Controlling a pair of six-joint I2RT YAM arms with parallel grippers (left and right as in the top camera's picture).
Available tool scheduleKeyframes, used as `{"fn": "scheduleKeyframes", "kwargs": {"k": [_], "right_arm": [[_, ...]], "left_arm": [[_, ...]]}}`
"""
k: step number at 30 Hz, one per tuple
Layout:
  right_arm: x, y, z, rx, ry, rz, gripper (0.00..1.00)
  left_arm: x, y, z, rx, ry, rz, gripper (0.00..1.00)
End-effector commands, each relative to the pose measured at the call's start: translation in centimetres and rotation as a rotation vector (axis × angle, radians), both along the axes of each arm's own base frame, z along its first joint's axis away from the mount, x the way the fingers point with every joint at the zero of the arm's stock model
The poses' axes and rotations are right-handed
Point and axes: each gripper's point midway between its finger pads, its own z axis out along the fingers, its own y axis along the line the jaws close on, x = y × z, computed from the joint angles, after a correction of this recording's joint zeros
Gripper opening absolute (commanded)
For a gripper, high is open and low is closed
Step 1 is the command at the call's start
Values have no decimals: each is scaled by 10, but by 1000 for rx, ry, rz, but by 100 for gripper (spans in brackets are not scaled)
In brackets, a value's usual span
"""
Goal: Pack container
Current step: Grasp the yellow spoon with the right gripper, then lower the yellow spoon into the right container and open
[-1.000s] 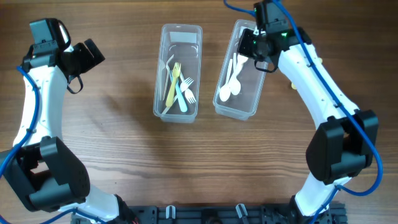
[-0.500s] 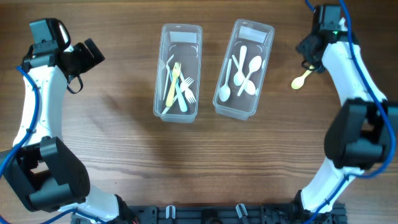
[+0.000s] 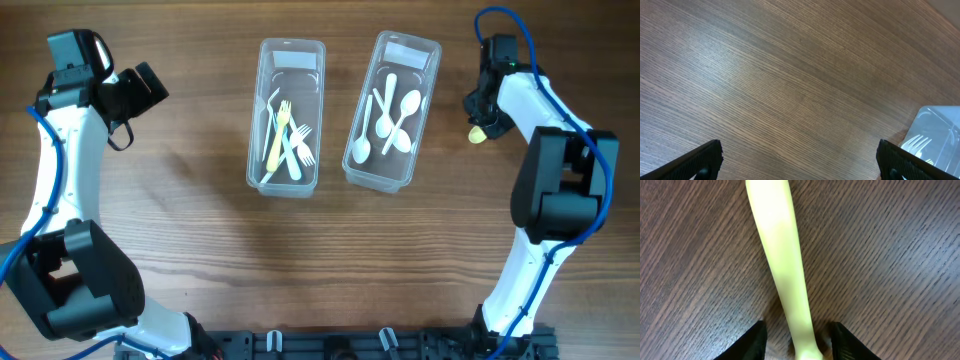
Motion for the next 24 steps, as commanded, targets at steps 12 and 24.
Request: {"fn": "scheduleKeyframes", "kwargs": {"k": [12,24], "right_arm": [[-15,-32,-20,4,100,70,4],[73,105,141,88,-343,656,4]], "left_arm": [[-1,3,9,3,-21,15,100],[-1,3,9,3,-21,14,100]]}}
